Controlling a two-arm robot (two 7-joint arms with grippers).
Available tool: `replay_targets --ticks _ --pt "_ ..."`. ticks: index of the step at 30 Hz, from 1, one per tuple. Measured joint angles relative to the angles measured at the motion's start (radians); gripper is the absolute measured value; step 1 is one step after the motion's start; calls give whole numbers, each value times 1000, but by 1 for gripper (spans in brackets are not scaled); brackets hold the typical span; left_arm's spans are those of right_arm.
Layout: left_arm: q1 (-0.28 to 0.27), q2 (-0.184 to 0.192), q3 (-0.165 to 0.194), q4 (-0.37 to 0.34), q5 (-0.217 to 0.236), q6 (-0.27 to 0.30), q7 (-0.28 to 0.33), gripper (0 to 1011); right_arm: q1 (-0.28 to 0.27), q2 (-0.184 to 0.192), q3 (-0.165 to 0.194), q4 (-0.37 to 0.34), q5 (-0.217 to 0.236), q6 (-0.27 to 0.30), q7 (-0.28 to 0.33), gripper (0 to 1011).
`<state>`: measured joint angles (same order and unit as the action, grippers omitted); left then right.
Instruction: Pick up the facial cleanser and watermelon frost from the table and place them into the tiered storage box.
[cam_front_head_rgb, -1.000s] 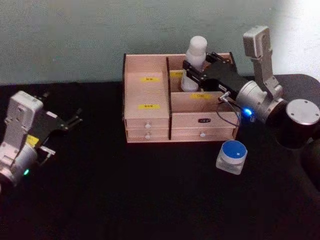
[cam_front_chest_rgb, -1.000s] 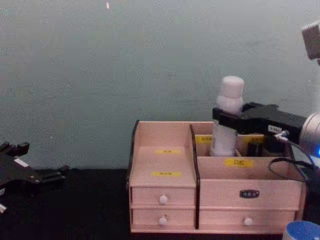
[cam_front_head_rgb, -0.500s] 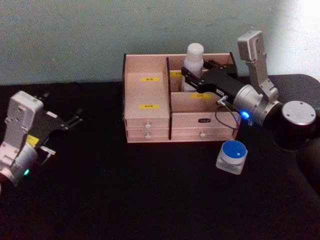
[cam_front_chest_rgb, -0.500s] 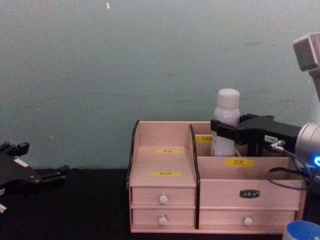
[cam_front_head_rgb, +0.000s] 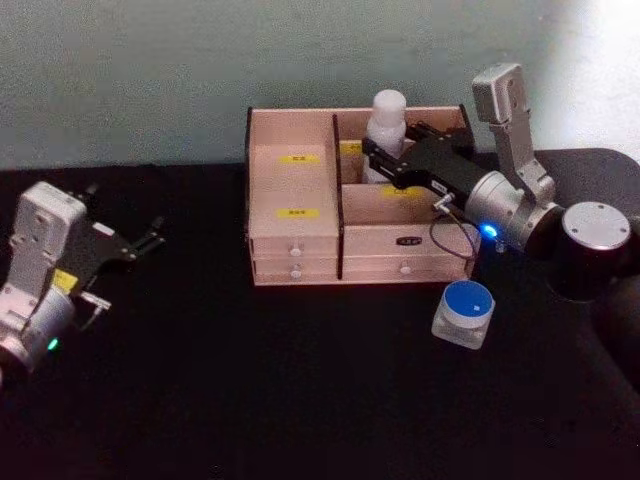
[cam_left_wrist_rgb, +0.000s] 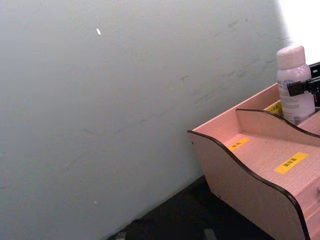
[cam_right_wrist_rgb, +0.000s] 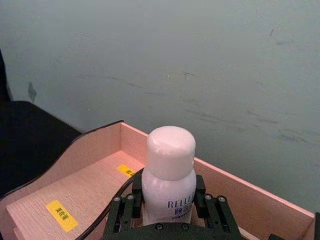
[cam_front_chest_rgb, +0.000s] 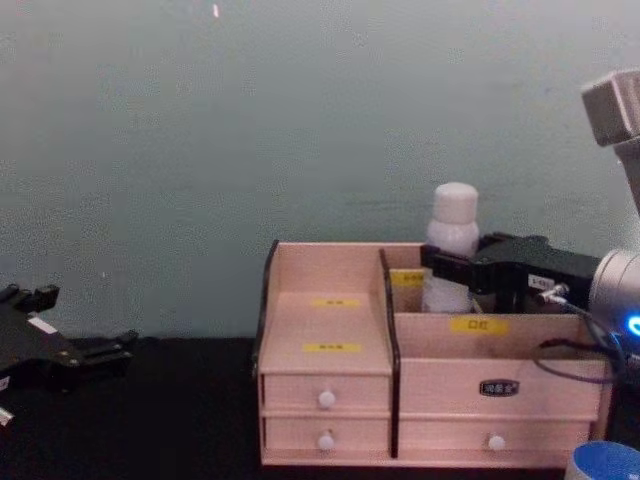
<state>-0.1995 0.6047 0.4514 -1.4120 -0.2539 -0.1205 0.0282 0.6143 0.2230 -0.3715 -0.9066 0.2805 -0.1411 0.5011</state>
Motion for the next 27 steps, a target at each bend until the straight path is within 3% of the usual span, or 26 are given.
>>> replay_targets --ticks 5,20,27 --pt "0 0 0 0 0 0 0 1001 0 0 0 0 1 0 0 596" --pt "0 0 0 0 0 0 0 1001 -1 1 0 -2 3 -2 0 1002" --pt "0 0 0 0 0 0 0 1001 -13 9 0 -29 5 -1 8 1000"
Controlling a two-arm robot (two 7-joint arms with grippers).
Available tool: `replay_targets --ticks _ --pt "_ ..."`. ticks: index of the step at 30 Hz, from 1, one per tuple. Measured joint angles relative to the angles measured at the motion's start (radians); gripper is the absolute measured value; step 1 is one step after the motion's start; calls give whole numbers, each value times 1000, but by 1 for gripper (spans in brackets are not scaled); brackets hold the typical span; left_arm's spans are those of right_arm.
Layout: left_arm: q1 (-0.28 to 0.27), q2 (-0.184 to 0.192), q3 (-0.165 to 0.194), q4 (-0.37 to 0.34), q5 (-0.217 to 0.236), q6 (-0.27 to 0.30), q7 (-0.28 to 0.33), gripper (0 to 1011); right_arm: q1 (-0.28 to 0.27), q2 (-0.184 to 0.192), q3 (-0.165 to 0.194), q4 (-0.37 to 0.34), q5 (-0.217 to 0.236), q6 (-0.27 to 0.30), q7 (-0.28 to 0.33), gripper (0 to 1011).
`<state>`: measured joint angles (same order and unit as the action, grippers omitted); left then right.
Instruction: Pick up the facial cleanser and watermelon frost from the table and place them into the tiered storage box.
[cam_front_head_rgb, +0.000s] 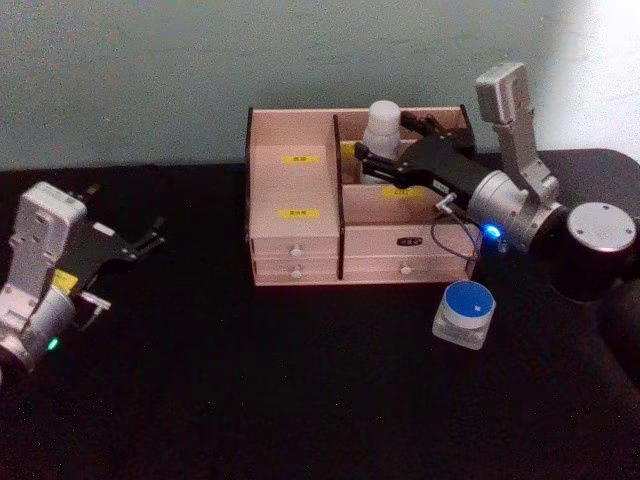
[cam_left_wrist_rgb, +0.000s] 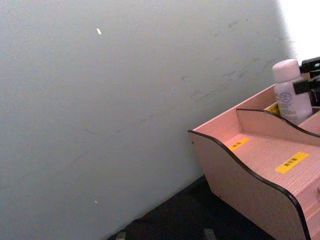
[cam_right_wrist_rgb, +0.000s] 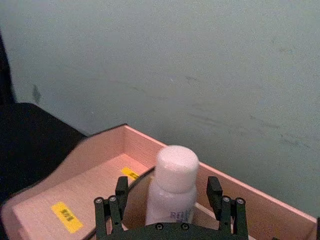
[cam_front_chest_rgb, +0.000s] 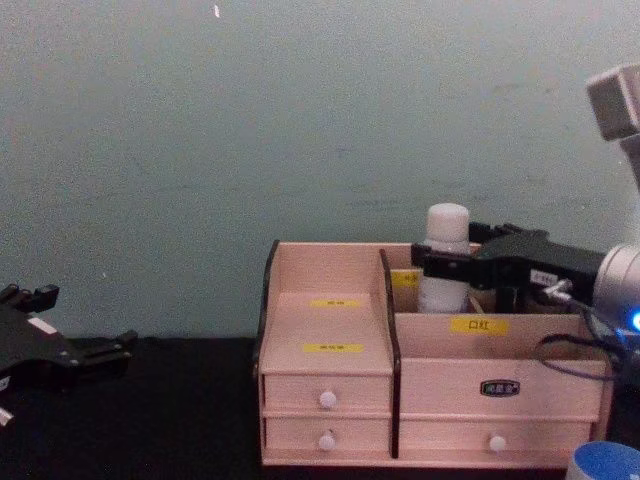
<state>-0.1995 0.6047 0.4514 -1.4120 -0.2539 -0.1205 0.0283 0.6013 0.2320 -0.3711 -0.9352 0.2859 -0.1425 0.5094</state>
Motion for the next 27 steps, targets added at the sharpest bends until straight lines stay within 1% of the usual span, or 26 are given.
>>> replay_targets --ticks 7,8,10,11,12,13,14,15,17,18,19,20,23,24,27 --pt "0 0 0 0 0 0 0 1001 -70 52 23 -151 26 24 11 1000" --pt "0 0 0 0 0 0 0 1001 -91 68 30 -193 34 38 8 1000" --pt "0 0 0 0 0 0 0 1001 -113 86 36 -234 42 51 4 1000" --pt "0 0 0 0 0 0 0 1001 -135 104 43 -275 49 65 2 1000" --pt "0 0 0 0 0 0 0 1001 -135 104 43 -275 49 65 2 1000" --pt "0 0 0 0 0 0 0 1001 -157 121 49 -311 56 78 -1 1000" --pt "0 0 0 0 0 0 0 1001 -168 130 51 -330 60 85 -2 1000" --pt "0 0 0 0 0 0 0 1001 -191 150 57 -366 67 100 -3 1000" --pt "0 0 0 0 0 0 0 1001 -215 171 63 -402 75 115 -3 1000" --pt "0 0 0 0 0 0 0 1001 -242 194 69 -440 83 131 -3 1000" --pt "0 0 0 0 0 0 0 1001 -254 206 71 -457 88 140 -3 1000" --pt "0 0 0 0 0 0 0 1001 -283 231 77 -495 97 156 -1 1000" --pt "0 0 0 0 0 0 0 1001 -320 264 84 -542 109 178 1 1000" --pt "0 0 0 0 0 0 0 1001 -350 288 91 -576 119 195 1 1000" --pt "0 0 0 0 0 0 0 1001 -393 321 103 -624 136 218 -1 1000"
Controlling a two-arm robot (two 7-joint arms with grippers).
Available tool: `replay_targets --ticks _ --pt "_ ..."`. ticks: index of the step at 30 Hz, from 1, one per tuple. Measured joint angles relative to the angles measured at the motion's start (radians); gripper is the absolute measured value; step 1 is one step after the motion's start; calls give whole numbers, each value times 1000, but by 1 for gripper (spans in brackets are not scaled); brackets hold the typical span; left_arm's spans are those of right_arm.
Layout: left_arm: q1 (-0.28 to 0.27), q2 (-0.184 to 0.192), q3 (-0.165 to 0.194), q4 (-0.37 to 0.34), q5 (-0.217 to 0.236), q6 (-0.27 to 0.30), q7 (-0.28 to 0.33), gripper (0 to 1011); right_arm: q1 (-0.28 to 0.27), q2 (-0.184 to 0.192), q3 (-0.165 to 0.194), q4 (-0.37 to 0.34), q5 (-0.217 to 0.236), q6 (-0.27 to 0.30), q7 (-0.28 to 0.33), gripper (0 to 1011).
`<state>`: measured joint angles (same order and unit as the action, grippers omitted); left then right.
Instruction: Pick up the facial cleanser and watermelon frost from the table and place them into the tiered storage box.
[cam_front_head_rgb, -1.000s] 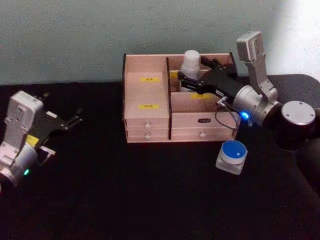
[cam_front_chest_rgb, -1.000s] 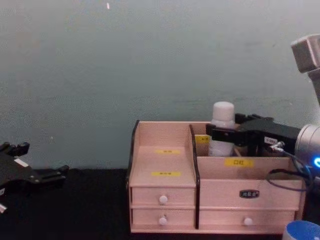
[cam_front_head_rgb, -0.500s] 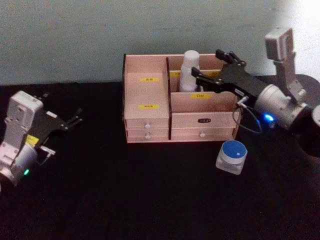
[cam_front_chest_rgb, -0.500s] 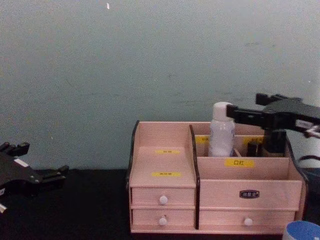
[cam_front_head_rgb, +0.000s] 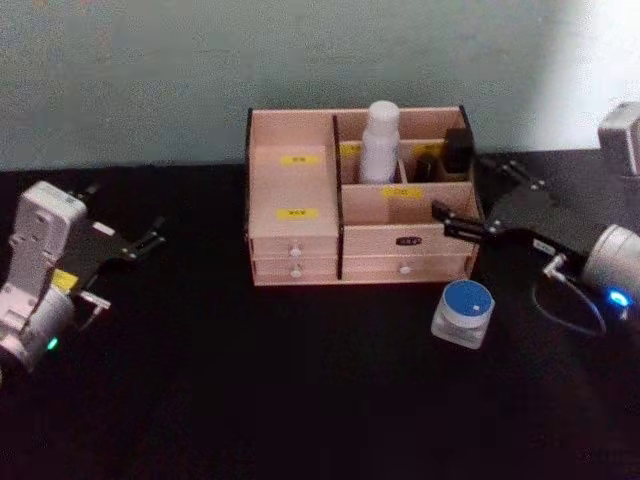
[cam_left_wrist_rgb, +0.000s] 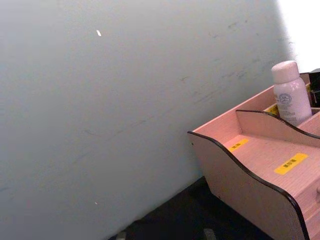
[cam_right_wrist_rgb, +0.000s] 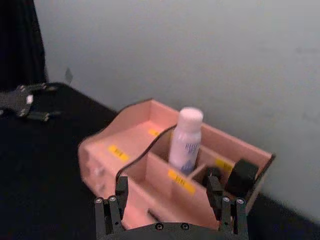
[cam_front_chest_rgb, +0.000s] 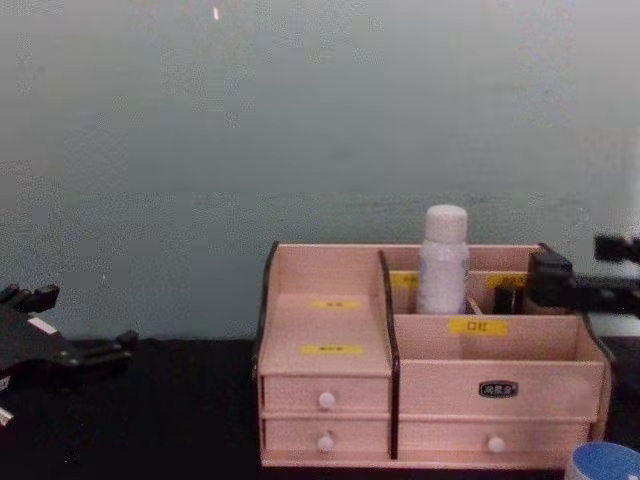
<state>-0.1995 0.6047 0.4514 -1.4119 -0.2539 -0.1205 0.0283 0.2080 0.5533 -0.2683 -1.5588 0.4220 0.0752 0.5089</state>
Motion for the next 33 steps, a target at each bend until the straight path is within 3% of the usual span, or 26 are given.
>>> replay_targets --ticks 7,12,19,33 --pt "0 0 0 0 0 0 0 1001 -123 82 31 -107 52 67 -20 1000" --pt "0 0 0 0 0 0 0 1001 -159 102 32 -120 76 103 -38 1000" --pt "0 0 0 0 0 0 0 1001 -161 110 4 -100 74 132 -55 1000" --pt "0 0 0 0 0 0 0 1001 -114 107 -51 -29 59 195 -59 1000"
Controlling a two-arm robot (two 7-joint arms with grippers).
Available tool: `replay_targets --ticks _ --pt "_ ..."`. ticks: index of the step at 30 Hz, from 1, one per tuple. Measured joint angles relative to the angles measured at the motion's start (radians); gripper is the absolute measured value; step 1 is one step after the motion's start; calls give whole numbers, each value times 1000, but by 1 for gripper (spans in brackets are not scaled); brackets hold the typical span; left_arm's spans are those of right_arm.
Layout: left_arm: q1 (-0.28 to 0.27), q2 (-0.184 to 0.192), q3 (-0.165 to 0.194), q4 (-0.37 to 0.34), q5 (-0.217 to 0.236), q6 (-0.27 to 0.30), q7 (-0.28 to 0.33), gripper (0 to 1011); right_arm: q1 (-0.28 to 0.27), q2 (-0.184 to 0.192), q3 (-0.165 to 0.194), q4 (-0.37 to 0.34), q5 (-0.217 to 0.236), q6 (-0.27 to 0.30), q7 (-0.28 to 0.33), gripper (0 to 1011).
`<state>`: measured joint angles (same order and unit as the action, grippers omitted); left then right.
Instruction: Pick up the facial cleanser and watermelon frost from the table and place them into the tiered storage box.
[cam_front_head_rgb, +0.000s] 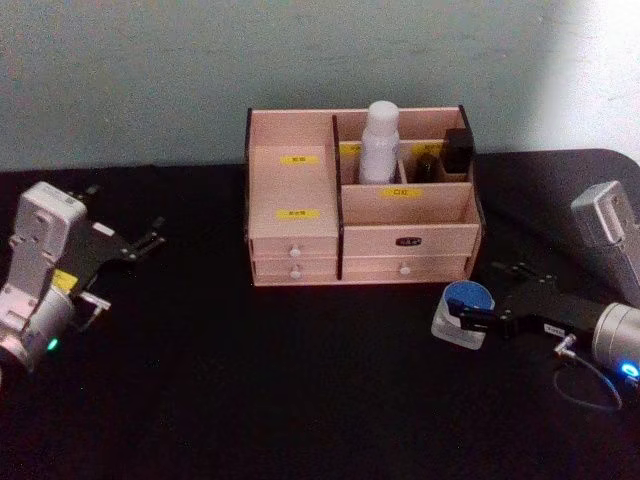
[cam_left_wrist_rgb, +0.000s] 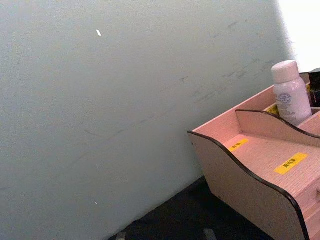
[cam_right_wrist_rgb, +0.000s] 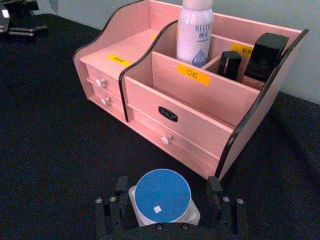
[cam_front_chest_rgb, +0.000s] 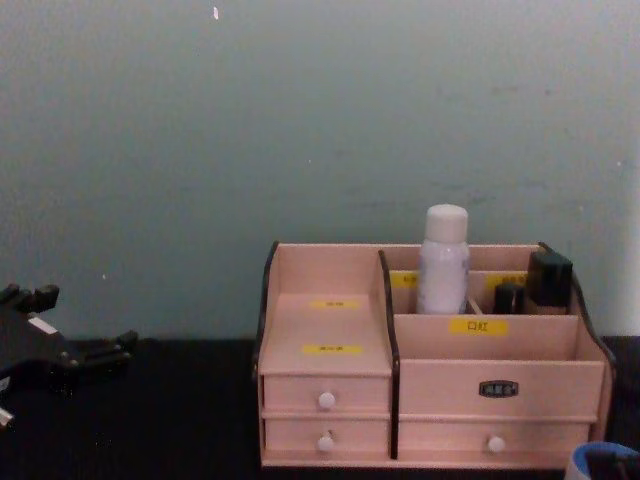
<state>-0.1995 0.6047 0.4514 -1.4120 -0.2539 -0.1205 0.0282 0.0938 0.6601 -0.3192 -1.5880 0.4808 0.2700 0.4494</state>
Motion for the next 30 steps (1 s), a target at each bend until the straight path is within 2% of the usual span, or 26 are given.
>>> replay_targets --ticks 12,30 --pt "0 0 0 0 0 0 0 1001 21 -1 -29 25 -15 12 6 1000" --pt "0 0 0 0 0 0 0 1001 24 3 -43 30 -25 25 9 1000"
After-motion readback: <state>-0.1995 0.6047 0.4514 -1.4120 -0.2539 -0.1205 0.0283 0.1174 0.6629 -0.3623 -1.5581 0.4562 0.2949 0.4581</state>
